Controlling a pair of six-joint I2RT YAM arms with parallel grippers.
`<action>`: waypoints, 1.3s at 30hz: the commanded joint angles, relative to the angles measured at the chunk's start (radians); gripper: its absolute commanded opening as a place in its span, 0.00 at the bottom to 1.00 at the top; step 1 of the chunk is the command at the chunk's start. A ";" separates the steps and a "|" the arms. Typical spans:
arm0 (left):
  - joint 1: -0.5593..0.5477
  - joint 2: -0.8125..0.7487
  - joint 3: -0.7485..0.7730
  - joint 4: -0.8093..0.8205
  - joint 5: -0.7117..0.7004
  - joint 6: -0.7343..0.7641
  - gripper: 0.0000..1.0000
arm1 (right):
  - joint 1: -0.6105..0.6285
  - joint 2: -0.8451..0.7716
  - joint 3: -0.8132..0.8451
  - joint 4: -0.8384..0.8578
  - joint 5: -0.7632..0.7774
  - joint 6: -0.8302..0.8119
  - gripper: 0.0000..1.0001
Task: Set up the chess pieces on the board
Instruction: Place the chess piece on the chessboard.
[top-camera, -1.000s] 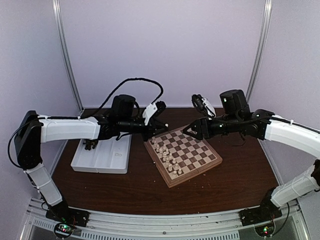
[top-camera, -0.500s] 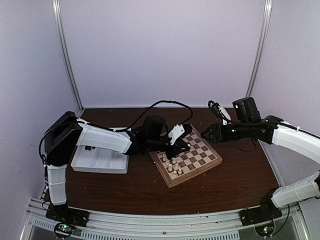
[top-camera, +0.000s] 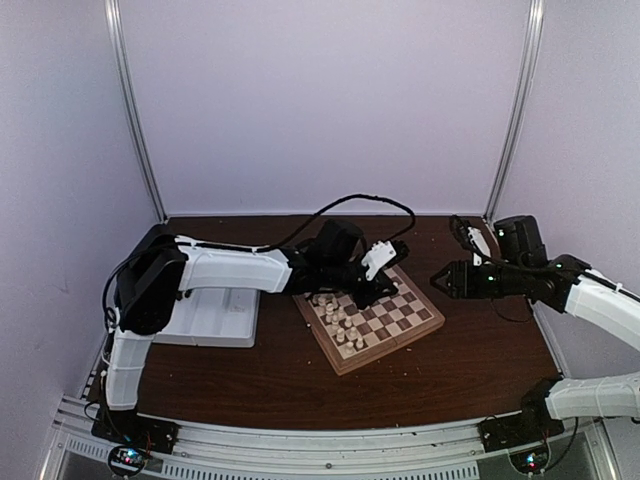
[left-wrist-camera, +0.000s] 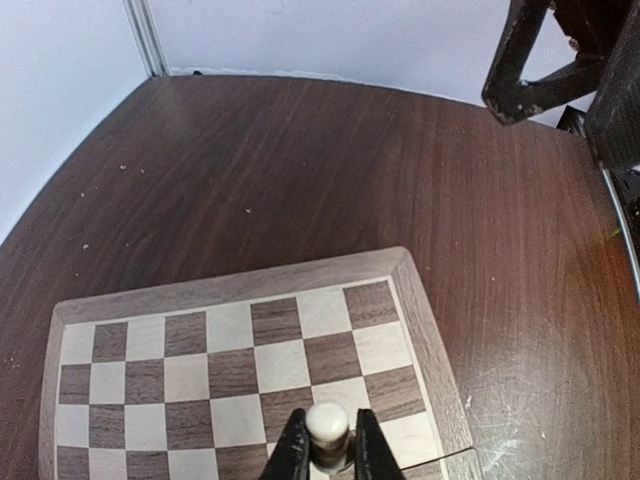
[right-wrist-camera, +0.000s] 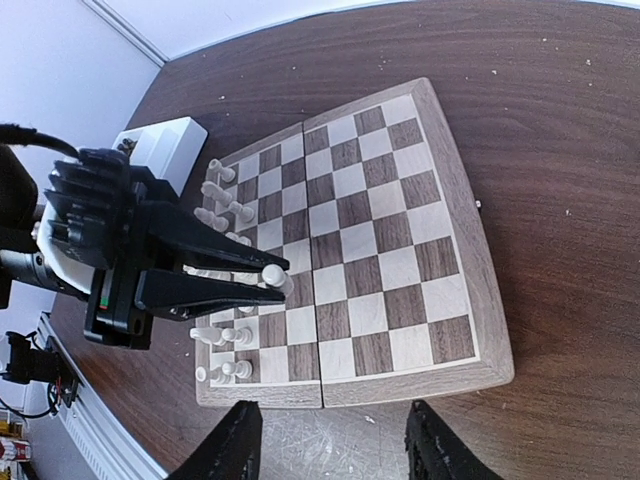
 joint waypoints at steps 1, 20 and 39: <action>-0.003 0.066 0.076 -0.116 -0.008 -0.012 0.00 | -0.021 -0.037 -0.032 0.010 0.038 0.024 0.51; -0.010 0.230 0.339 -0.380 0.004 0.017 0.00 | -0.033 -0.032 -0.065 0.001 0.032 0.017 0.50; -0.011 0.240 0.348 -0.414 -0.015 0.041 0.11 | -0.034 -0.020 -0.068 0.007 0.028 0.013 0.51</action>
